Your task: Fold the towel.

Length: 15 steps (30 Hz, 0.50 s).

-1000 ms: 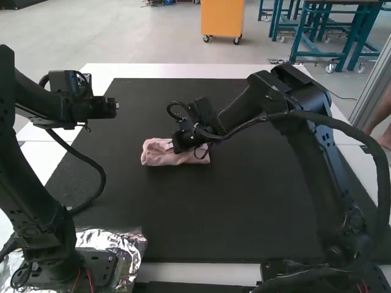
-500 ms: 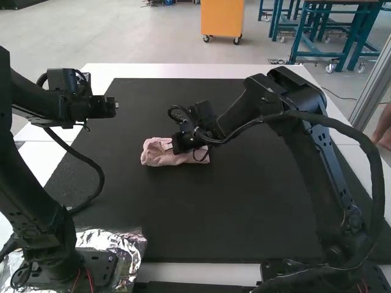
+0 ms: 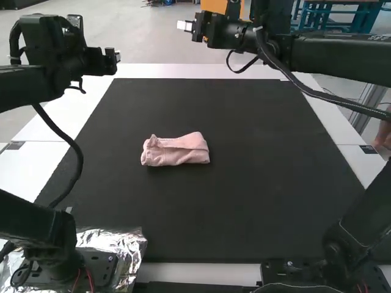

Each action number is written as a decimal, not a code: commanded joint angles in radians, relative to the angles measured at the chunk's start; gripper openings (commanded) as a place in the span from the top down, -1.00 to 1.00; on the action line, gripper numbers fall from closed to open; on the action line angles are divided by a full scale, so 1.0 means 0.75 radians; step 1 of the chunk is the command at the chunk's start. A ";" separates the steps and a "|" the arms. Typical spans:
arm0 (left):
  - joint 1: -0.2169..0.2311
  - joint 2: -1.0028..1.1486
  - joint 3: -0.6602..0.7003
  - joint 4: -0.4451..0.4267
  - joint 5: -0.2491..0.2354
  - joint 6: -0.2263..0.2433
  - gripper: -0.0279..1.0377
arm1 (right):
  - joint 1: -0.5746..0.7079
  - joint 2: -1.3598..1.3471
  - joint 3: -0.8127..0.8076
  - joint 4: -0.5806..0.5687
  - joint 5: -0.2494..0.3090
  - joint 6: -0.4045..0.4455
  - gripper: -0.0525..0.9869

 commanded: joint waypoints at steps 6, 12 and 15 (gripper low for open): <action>-0.096 -0.368 0.037 -0.066 -0.104 0.000 -0.87 | -0.248 -0.538 -0.219 -0.124 0.133 -0.030 -0.85; -0.066 -0.671 0.014 -0.129 -0.106 -0.014 -0.87 | -0.408 -1.052 -0.410 -0.240 0.137 -0.020 -0.85; -0.054 -0.829 -0.008 -0.158 -0.108 -0.019 -0.87 | -0.471 -1.301 -0.489 -0.283 0.162 -0.012 -0.85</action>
